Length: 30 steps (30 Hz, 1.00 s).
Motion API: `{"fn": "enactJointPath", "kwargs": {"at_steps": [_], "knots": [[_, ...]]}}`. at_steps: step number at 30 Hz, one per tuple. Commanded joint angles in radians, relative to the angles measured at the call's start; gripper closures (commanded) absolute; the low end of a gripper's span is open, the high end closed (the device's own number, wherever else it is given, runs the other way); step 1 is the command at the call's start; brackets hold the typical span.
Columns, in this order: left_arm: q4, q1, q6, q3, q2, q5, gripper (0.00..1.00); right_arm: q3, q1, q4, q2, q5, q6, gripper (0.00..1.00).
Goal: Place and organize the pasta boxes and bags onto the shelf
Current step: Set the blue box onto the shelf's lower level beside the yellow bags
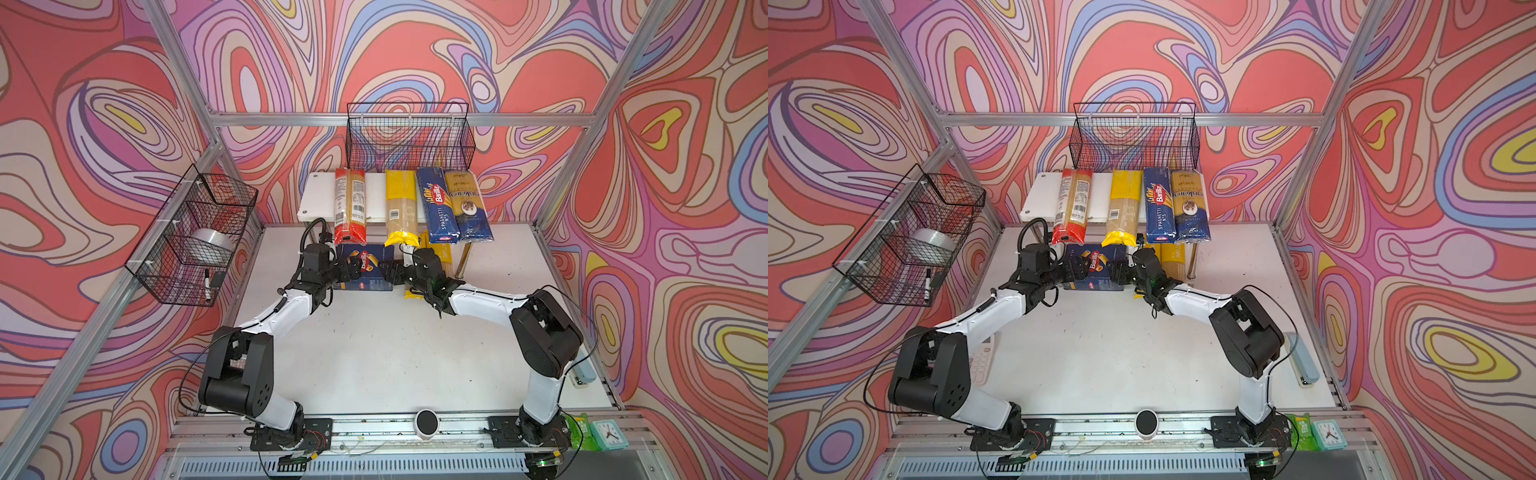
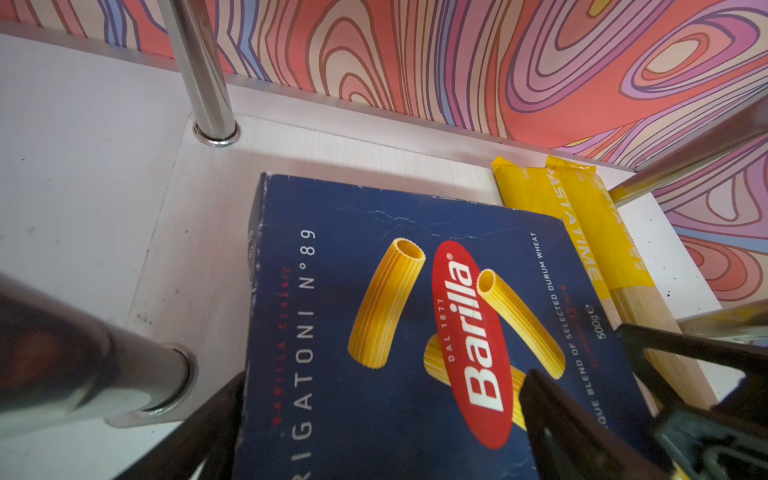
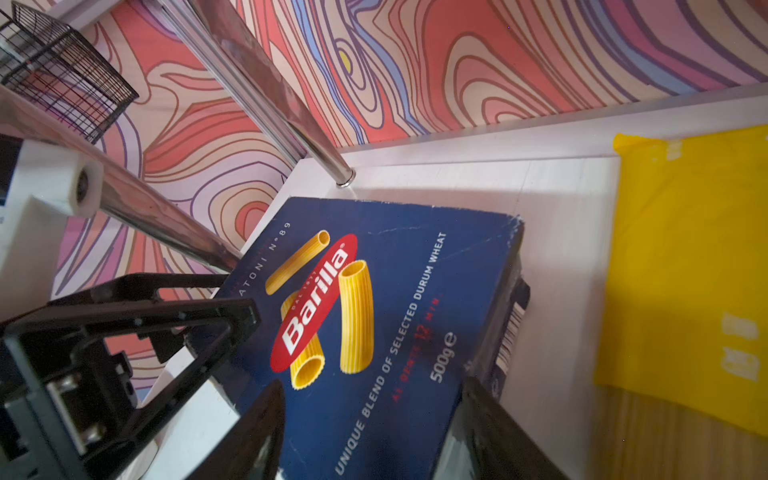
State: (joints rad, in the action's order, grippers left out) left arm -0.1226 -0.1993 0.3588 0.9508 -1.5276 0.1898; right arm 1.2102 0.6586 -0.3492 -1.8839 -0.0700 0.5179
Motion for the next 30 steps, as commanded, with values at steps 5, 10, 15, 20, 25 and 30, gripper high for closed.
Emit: {"fn": "enactJointPath", "kwargs": {"at_steps": [5, 10, 15, 20, 25, 30], "knots": [[0.002, 0.049, 0.003, 0.005, 0.005, 0.029, 0.00, -0.028, -0.027, -0.012, 0.022, -0.014, 0.031, 0.31], [-0.012, 0.049, 0.022, -0.029, 0.052, 0.075, 0.00, -0.050, -0.027, 0.043, 0.063, -0.076, 0.005, 0.32], [0.004, 0.049, 0.039, -0.070, 0.107, 0.104, 0.00, -0.147, -0.026, 0.050, 0.158, -0.104, -0.001, 0.33], [-0.027, 0.048, 0.063, -0.151, 0.170, 0.114, 0.00, -0.237, -0.018, 0.072, 0.259, -0.109, -0.002, 0.33], [0.012, 0.039, 0.072, -0.203, 0.224, 0.115, 0.00, -0.287, 0.045, 0.095, 0.324, -0.137, -0.067, 0.34], [0.086, 0.037, 0.049, -0.265, 0.340, 0.041, 0.00, -0.282, 0.143, 0.083, 0.303, -0.138, -0.099, 0.36]]}}
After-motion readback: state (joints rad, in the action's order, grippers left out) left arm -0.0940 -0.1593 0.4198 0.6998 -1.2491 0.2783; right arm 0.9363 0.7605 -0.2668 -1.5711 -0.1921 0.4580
